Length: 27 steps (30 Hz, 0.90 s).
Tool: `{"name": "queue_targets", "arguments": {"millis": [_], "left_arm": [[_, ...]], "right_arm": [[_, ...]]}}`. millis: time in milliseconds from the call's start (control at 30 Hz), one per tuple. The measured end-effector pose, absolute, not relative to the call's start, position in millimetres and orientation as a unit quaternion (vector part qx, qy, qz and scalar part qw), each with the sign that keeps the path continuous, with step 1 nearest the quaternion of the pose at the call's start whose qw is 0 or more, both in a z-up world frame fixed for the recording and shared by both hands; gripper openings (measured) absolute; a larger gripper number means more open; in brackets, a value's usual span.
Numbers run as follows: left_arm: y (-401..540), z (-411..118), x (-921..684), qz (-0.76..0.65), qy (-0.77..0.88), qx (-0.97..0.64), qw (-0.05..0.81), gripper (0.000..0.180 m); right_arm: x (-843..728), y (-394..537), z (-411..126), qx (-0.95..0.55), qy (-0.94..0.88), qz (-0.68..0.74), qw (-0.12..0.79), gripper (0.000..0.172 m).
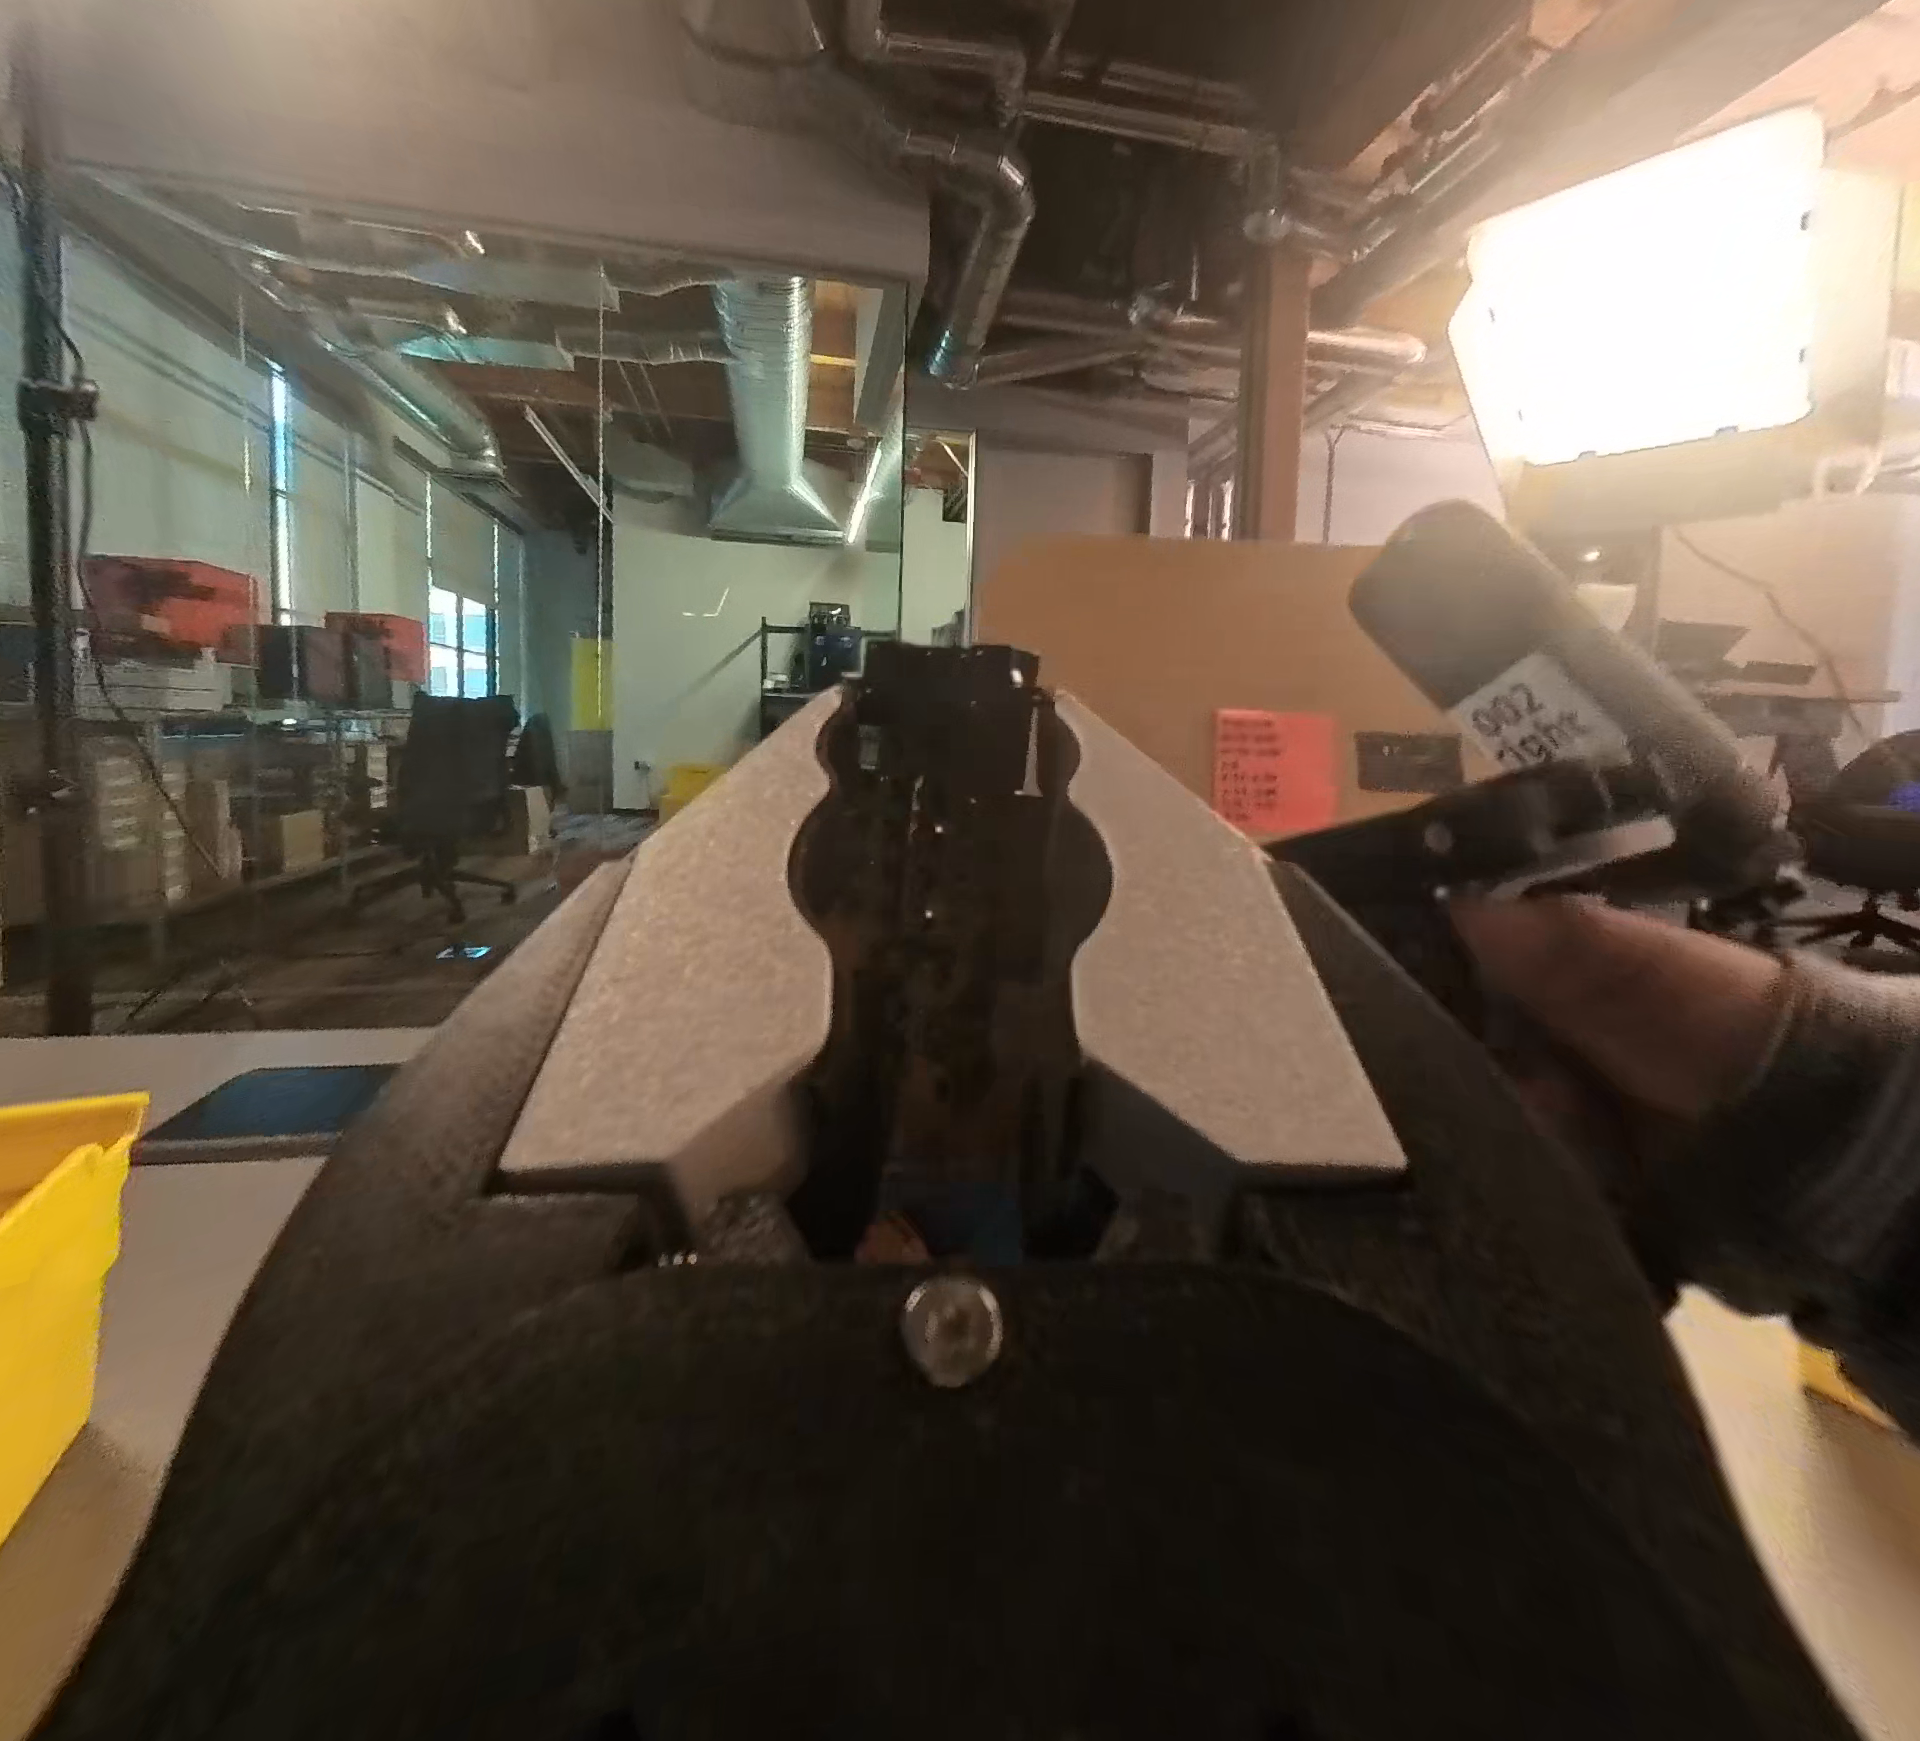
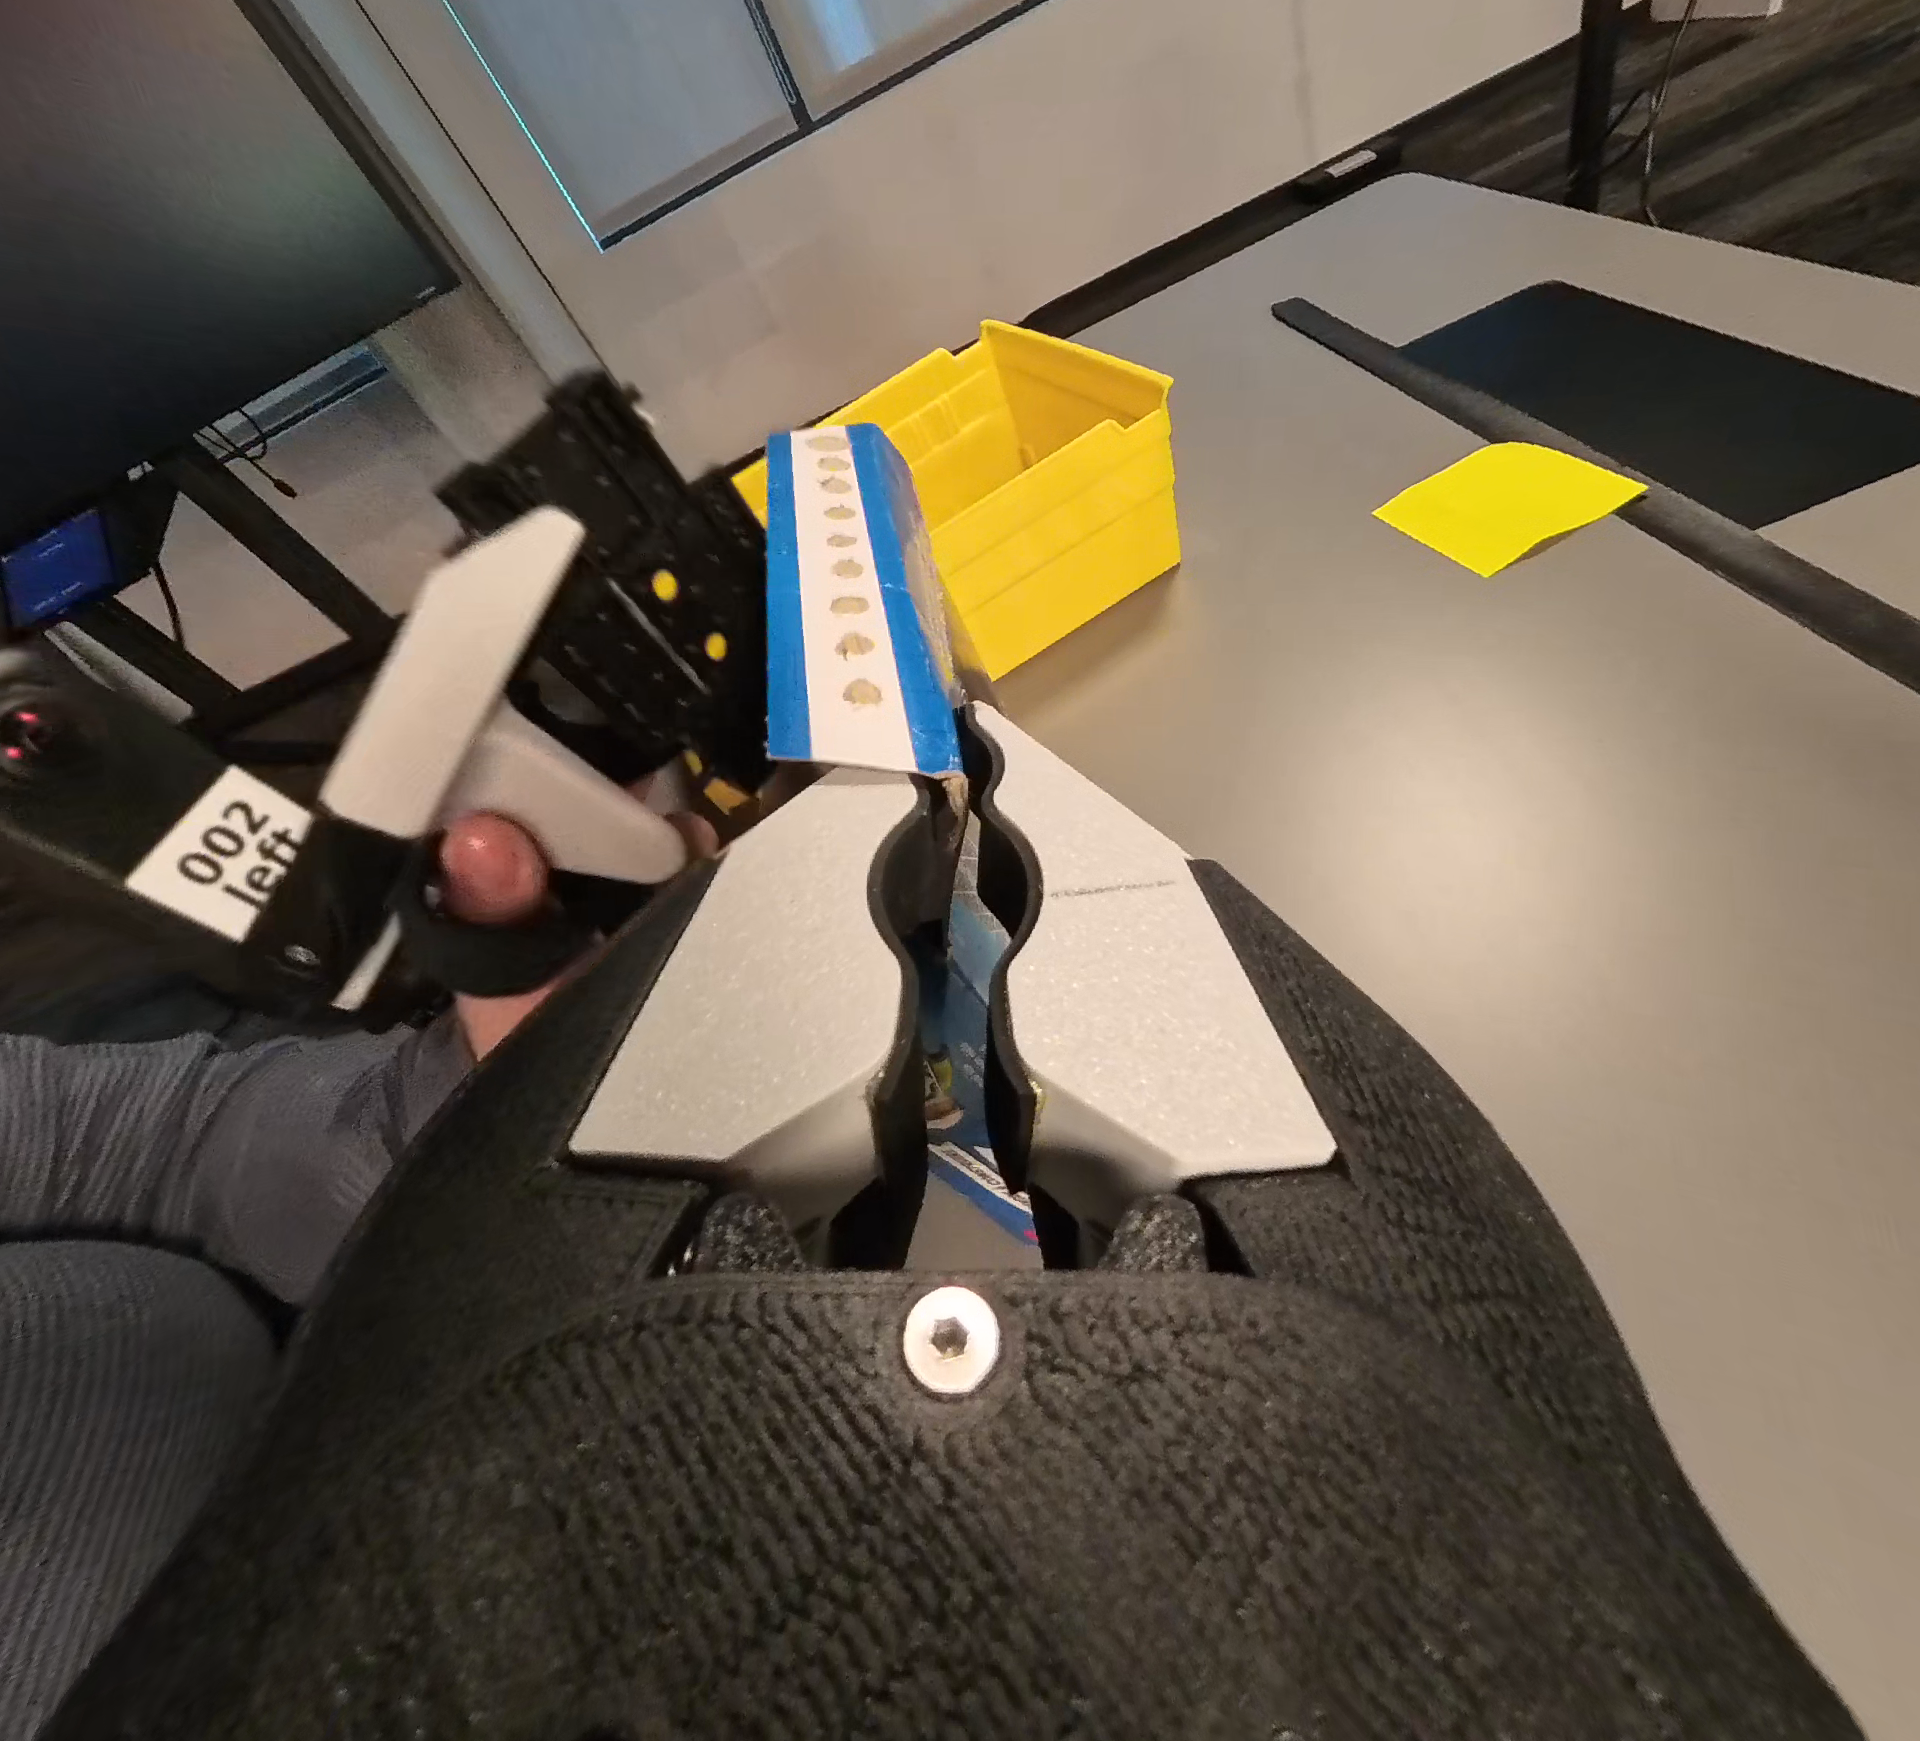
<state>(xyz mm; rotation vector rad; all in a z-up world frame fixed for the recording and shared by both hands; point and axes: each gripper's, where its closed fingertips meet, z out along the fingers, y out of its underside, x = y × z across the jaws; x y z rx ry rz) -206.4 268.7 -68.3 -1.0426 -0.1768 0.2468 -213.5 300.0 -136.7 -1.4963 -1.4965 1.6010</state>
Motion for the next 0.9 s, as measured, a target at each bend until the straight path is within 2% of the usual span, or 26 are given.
{"name": "queue_targets", "arguments": {"millis": [167, 500, 800, 900], "left_arm": [[262, -81, -203, 0.129, -0.082, -0.497, 0.854, 0.032], [267, -68, -219, 0.128, -0.090, -0.469, 0.869, 0.030], [267, -96, -223, 0.202, -0.129, -0.531, 0.813, 0.031], [269, -104, -224, 0.205, -0.130, -0.554, 0.796, 0.047]], "right_arm": [[-214, 298, -137, -0.545, -0.547, 0.591, 0.234, 0.000], [-216, 298, -137, -0.547, -0.544, 0.590, 0.240, 0.000], [-216, 300, -137, -0.548, -0.543, 0.588, 0.242, 0.000], [-216, 300, -137, -0.548, -0.543, 0.588, 0.242, 0.000]]}}
